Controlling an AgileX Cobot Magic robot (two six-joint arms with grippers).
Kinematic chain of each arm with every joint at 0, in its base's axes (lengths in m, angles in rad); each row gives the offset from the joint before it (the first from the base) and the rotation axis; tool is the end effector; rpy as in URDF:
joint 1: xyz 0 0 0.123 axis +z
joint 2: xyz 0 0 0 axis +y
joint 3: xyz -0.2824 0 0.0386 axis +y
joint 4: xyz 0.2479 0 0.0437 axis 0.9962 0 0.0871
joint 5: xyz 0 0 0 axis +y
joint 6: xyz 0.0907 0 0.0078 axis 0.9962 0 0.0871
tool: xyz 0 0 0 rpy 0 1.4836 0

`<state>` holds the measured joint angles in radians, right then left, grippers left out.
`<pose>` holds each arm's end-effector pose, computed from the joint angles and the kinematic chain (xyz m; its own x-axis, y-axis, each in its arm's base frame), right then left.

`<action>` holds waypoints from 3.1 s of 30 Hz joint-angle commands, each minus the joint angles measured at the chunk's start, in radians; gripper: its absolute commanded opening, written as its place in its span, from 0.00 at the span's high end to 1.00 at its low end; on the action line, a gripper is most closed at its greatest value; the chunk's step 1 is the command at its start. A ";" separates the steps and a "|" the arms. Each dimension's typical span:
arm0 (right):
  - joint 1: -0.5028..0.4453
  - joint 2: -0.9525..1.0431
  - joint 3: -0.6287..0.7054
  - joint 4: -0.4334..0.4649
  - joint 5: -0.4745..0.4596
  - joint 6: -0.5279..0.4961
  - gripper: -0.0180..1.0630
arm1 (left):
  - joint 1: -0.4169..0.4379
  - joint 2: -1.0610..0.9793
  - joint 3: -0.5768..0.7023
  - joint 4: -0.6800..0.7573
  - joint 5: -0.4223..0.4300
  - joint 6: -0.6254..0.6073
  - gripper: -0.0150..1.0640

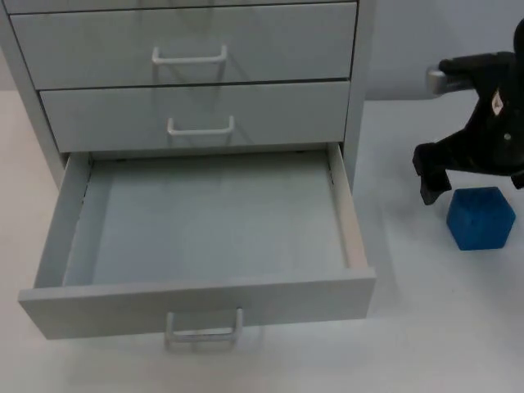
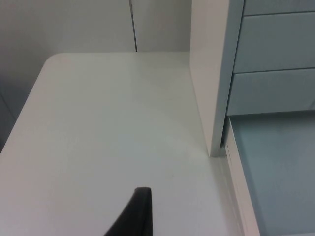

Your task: Open the drawer with the left hand, place the block into the drawer with the right hand, then close the drawer with the left hand.

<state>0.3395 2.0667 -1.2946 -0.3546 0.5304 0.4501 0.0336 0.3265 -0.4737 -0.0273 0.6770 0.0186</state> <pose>0.3917 0.1214 0.1282 -0.9033 -0.1723 -0.3930 -0.1404 0.9841 -0.1088 0.0659 0.0007 0.2906 -0.4278 -0.0171 -0.9037 -0.0193 0.9998 -0.0097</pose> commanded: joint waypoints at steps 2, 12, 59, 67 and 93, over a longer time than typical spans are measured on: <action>0.004 0.030 -0.012 -0.020 -0.028 0.013 0.01 | 0.002 -0.007 0.000 -0.010 -0.017 0.000 0.01; 0.004 0.059 -0.012 -0.035 -0.008 0.068 0.23 | 0.002 -0.007 0.000 -0.010 -0.027 0.000 0.01; 0.357 -0.455 0.233 -0.090 0.114 0.171 0.99 | 0.002 -0.019 0.010 -0.013 -0.032 0.000 0.01; 0.520 -0.453 0.233 -0.092 -0.032 0.206 0.99 | 0.002 -0.019 0.010 -0.013 -0.032 0.000 0.01; 0.557 0.035 -0.091 -0.528 -0.071 0.813 0.99 | 0.002 -0.019 0.010 -0.016 -0.035 0.000 0.01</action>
<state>0.8953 2.0581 -1.3536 -0.8201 0.4569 1.1892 0.0336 0.3137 -0.4673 -0.0292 0.6524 0.0186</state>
